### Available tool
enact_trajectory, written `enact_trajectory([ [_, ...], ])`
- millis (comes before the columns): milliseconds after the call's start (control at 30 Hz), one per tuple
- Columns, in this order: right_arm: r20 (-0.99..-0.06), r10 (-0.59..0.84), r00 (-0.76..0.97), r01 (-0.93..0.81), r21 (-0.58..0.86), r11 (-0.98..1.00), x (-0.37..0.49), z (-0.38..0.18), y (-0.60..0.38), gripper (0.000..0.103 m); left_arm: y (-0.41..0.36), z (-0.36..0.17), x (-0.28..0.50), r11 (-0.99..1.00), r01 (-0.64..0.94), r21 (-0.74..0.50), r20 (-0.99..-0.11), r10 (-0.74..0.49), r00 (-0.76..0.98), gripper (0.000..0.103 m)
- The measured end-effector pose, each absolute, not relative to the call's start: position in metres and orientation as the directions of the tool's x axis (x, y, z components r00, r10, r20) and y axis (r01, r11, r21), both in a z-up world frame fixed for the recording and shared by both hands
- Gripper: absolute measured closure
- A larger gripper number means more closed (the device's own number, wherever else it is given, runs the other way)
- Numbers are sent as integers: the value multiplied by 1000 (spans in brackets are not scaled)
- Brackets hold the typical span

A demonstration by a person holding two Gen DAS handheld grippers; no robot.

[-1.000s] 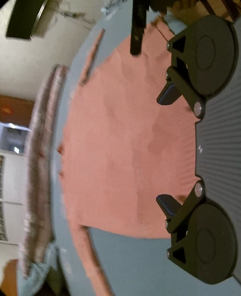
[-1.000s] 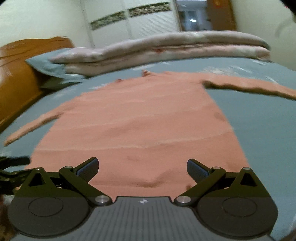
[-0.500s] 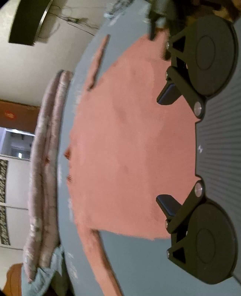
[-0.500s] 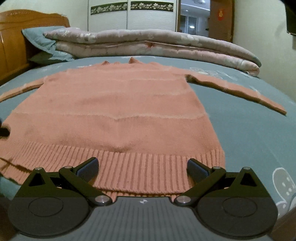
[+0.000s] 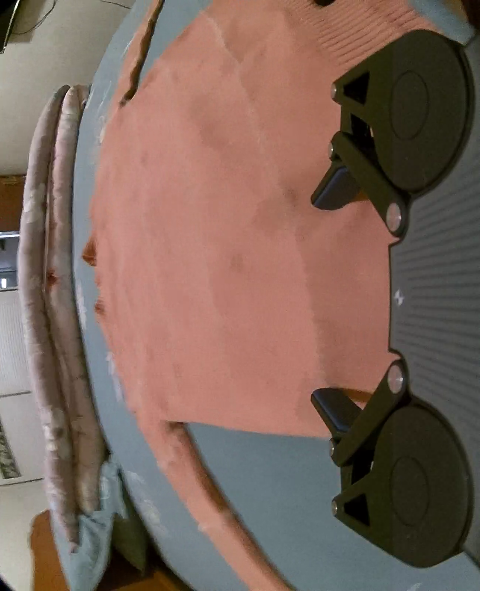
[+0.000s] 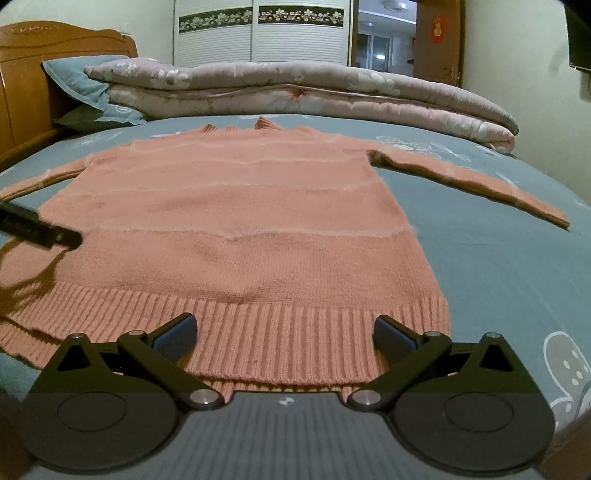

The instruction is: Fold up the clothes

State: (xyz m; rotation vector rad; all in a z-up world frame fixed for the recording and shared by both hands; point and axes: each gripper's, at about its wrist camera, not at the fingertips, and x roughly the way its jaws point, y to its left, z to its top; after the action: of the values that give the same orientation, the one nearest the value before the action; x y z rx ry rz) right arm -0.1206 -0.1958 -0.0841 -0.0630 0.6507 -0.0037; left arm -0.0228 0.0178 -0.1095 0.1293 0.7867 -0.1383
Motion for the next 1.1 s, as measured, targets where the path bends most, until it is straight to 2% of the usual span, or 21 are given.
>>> enact_trajectory([
  [100, -618, -14, 786, -28, -59, 998, -119, -82, -197, 0, 26, -107, -33, 985, 171, 25, -729, -99, 677, 1],
  [233, -643, -11, 766, -23, -45, 999, -116, -74, -198, 0, 16, -86, -36, 975, 216, 45, -670, -131, 731, 1],
  [367, -590, 14, 808, -27, -14, 1000, -114, -57, -196, 0, -3, -84, -25, 965, 258, 44, -652, -168, 739, 1],
  [533, -563, -25, 826, -46, -112, 993, -88, -57, -174, 0, -25, -98, -27, 954, 257, 155, -668, -90, 738, 1],
  [600, -578, -40, 815, -63, -158, 985, -79, -64, -164, 0, -22, -103, -30, 953, 261, 153, -681, -90, 726, 1],
  [700, -610, -72, 789, -72, -208, 975, -79, -77, -162, 0, -8, -107, -31, 965, 250, 78, -705, -124, 698, 1],
  [767, -616, -42, 787, -65, -151, 986, -87, -79, -175, 0, 2, -107, -29, 975, 224, -1, -723, -155, 673, 1],
  [900, -620, 1, 785, 18, 24, 1000, -96, -71, -213, 0, 8, -98, -35, 981, 196, -10, -693, -148, 705, 1],
  [1033, -619, 3, 785, 81, 107, 991, -92, -68, -237, 0, 9, -91, -37, 979, 202, -27, -685, -165, 710, 1],
  [1100, -638, -9, 770, 92, 97, 991, -89, -73, -241, 0, 10, -92, -38, 982, 187, -18, -686, -148, 712, 1],
])
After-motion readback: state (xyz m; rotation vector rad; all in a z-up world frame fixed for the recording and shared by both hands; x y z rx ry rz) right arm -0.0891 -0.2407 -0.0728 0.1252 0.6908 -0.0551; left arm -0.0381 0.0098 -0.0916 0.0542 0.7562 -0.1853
